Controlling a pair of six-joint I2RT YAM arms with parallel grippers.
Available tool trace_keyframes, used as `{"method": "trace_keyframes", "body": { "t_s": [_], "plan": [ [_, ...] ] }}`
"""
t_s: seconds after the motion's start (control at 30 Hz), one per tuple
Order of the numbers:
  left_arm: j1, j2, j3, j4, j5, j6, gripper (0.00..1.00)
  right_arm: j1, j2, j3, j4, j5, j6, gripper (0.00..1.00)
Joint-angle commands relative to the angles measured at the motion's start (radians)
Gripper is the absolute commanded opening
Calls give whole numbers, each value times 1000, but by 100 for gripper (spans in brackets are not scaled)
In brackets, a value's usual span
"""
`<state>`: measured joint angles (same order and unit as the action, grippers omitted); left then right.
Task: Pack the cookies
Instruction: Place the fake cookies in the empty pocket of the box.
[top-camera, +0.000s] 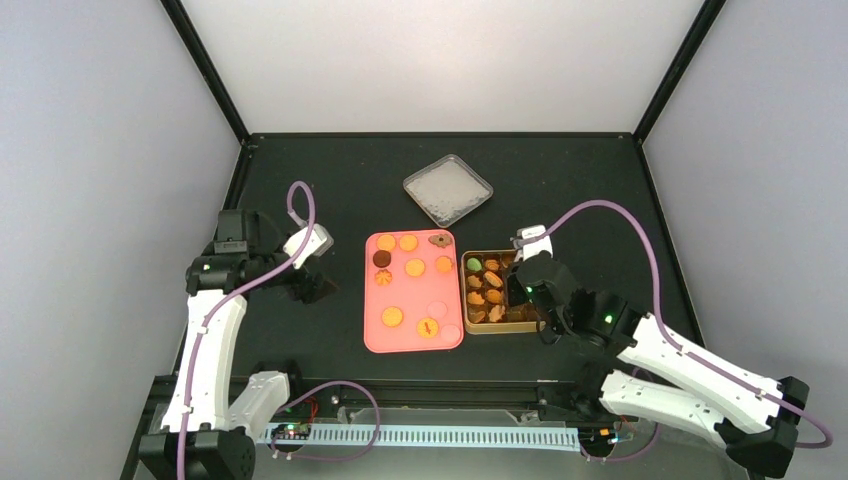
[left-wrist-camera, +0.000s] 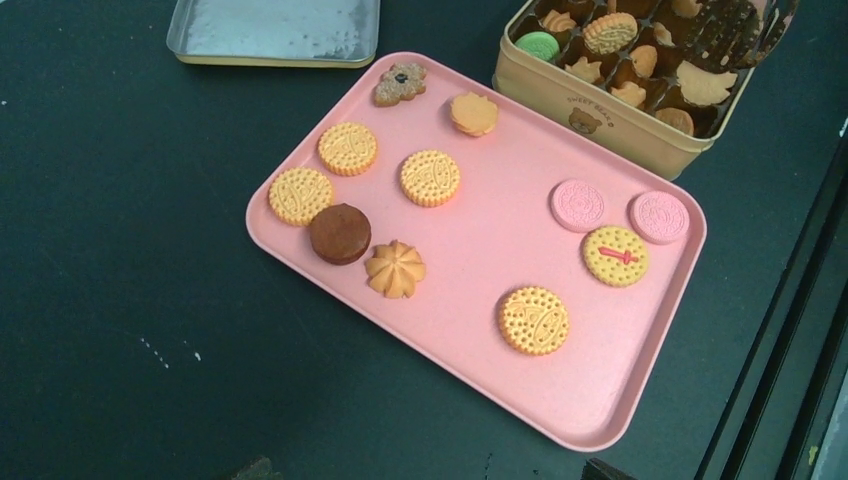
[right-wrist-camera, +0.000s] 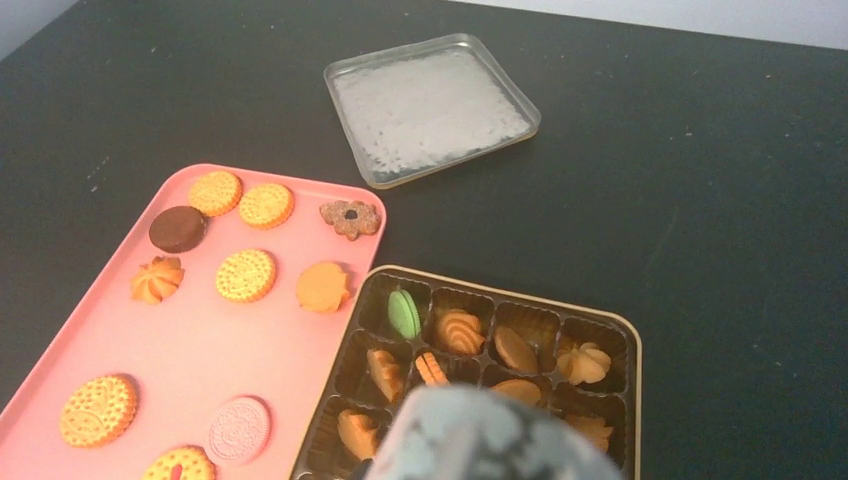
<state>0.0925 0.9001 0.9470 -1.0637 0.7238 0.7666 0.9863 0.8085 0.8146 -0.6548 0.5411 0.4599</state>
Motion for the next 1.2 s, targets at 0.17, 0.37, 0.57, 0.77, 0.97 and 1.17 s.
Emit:
{"method": "trace_keyframes", "body": {
  "t_s": [0.17, 0.37, 0.57, 0.77, 0.97, 1.17],
  "plan": [
    [6, 20, 27, -19, 17, 6, 81, -3, 54, -32, 126, -25, -33, 21],
    [7, 43, 55, -33, 7, -6, 81, -4, 53, -69, 191, -38, -44, 20],
    [6, 54, 98, -52, 13, -7, 81, -4, 102, -38, 161, -28, -19, 15],
    [7, 67, 114, -56, 22, 19, 81, -2, 232, 65, 18, 1, 44, 11],
    [7, 83, 101, -66, 15, 59, 81, 3, 293, 88, -24, 42, 80, 10],
    [6, 109, 113, -78, 13, 67, 81, 16, 297, 114, -40, 57, 96, 16]
  ]
}}
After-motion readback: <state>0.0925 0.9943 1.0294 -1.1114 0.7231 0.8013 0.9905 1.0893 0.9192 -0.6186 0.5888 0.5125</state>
